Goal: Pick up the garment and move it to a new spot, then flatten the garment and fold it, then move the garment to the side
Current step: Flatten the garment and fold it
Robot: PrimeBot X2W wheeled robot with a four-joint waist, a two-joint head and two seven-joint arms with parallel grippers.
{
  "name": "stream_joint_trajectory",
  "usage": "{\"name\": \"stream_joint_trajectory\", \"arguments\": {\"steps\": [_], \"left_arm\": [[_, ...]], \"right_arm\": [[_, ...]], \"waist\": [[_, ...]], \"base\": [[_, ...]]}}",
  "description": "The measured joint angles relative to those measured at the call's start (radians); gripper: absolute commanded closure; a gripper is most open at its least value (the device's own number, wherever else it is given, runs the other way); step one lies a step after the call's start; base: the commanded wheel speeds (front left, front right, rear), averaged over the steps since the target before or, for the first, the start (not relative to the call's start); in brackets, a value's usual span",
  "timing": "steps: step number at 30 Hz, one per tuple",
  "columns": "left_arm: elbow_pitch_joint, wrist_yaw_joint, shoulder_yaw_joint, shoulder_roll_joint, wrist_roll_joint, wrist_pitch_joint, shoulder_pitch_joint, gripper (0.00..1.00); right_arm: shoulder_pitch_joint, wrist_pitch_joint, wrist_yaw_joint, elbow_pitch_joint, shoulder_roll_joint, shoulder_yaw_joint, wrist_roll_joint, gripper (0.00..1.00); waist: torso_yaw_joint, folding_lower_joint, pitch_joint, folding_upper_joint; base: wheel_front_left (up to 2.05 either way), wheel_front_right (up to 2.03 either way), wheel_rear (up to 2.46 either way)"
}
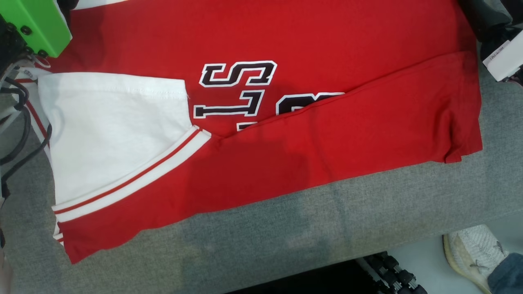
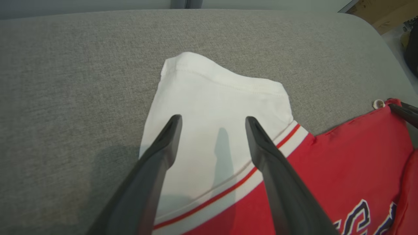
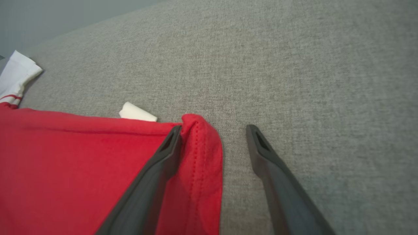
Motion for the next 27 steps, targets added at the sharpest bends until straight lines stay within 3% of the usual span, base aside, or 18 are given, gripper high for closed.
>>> {"name": "stream_joint_trajectory", "arguments": {"steps": [1,2,7,16,27], "left_arm": [[0.012,-0.001,-0.004,-0.001,0.000,0.000,-0.010,0.00],[0.022,-0.004,-0.011,-0.001,0.001,0.000,-0.020,0.00],[0.079,-0.015,-0.028,-0.003,0.013,0.001,-0.063,0.00],[0.167,-0.037,-0.026,0.026,0.064,-0.002,-0.132,0.00],[0.259,-0.072,-0.054,0.044,0.101,-0.032,-0.164,0.00]], "right_arm": [[-0.008,-0.005,0.005,0.006,0.006,0.003,0.000,0.43],[-0.013,-0.006,0.006,0.012,0.009,0.008,0.000,0.54],[-0.036,-0.014,0.013,0.036,0.028,0.024,0.000,0.80],[-0.070,-0.024,0.020,0.062,0.060,0.069,0.002,0.93],[-0.075,-0.066,0.025,0.068,0.077,0.106,0.002,0.95]], "waist": [[-0.005,0.0000,0.004,0.0000],[-0.009,0.0000,0.007,0.0000],[-0.022,0.0000,0.014,0.0000],[-0.047,-0.0001,0.016,0.0000],[-0.066,-0.0001,0.017,0.0000]], "base": [[0.00,0.00,0.00],[0.00,0.00,0.00],[0.00,0.00,0.00],[0.00,0.00,0.00],[0.00,0.00,0.00]]}}
